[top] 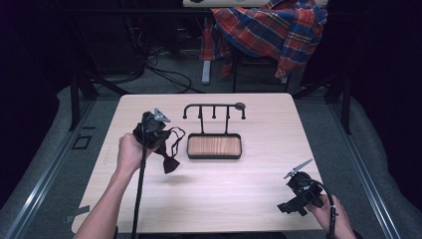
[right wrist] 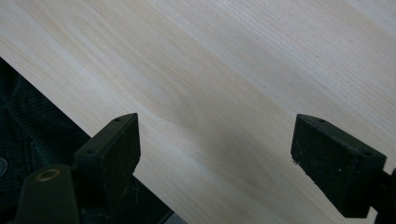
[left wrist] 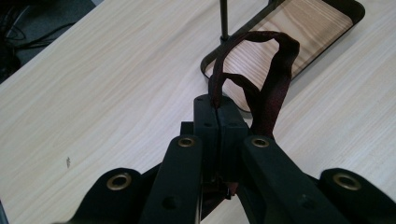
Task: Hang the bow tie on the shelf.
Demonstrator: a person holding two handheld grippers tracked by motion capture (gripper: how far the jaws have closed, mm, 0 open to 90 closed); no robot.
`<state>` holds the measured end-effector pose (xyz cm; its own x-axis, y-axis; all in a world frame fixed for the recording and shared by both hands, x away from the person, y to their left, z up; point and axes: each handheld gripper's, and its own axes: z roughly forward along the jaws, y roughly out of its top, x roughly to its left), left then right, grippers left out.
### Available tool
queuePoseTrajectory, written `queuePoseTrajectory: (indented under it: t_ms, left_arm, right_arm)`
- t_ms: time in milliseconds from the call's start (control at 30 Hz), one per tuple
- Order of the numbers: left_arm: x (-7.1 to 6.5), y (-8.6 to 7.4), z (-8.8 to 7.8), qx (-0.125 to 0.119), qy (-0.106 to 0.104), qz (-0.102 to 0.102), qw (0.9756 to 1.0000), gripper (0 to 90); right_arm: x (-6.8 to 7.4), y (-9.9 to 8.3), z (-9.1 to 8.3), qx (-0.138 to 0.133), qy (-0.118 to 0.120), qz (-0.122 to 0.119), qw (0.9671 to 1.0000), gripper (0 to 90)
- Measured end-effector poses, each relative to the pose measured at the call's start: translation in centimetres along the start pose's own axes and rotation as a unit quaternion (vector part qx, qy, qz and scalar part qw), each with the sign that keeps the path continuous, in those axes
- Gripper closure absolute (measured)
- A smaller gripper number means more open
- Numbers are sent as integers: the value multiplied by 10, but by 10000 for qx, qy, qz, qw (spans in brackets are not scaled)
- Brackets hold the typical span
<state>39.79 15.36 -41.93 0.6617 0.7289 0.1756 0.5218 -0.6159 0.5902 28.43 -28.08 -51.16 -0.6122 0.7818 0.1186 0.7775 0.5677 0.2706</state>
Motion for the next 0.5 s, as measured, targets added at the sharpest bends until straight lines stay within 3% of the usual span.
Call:
queuePoseTrajectory:
  t_ms: [500]
  left_arm:
    - [2, 28, 2, -85, -11, 70, 9999, 890]
  right_arm:
    - [0, 0, -1, 48, -15, -35, 10000, 155]
